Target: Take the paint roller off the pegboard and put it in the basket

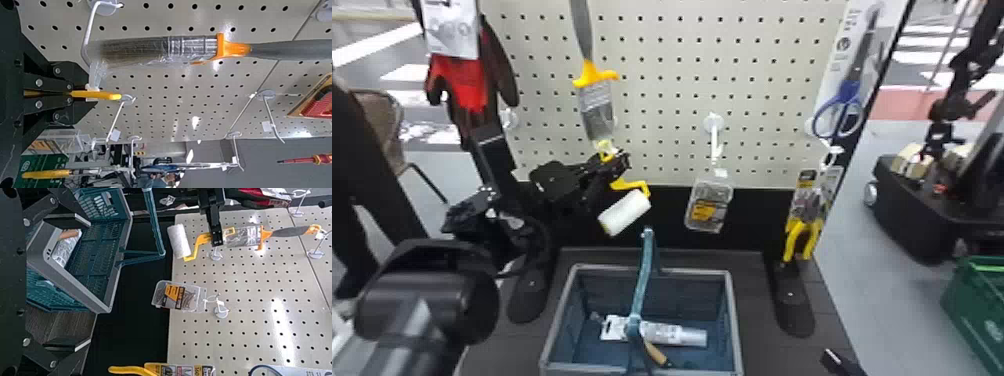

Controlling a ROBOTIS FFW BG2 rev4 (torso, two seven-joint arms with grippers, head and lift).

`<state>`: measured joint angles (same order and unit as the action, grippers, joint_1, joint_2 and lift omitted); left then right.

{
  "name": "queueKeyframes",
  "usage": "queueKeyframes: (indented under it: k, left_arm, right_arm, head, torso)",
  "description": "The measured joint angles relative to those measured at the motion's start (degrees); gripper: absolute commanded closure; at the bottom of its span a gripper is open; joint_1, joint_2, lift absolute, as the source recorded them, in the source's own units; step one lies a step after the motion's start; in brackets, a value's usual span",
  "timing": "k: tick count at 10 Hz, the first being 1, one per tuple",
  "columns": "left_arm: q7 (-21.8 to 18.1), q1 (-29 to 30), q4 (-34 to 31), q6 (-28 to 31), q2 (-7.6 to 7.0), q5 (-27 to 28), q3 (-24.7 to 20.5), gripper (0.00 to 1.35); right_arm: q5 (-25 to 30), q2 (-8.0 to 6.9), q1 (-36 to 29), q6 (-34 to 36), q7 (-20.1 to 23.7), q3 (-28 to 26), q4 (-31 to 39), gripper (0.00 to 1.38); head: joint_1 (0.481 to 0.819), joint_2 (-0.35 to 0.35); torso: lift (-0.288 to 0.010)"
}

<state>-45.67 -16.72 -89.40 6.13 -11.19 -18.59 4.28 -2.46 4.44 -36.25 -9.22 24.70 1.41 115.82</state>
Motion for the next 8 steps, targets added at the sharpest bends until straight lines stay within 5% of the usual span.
queueKeyframes:
  k: [4, 8]
  left_arm:
    - [1.09, 10.13, -6.65, 1.34, 1.49, 0.48, -6.3, 1.22]
    - [2.72, 17.53, -7.28, 1.62, 5.02, 0.23, -10.28, 1.22]
  right_arm:
    - [0.0, 0.09, -1.04, 0.49, -0.35, -0.44, 0.8, 0.25]
    - [0.02, 0.23, -1.62, 0.73, -0.49, -0.52, 1.51, 0.25]
  head:
    - [0.549, 0.0]
    - [0.549, 0.0]
  torso:
    - [-0.1]
    - [-0.1]
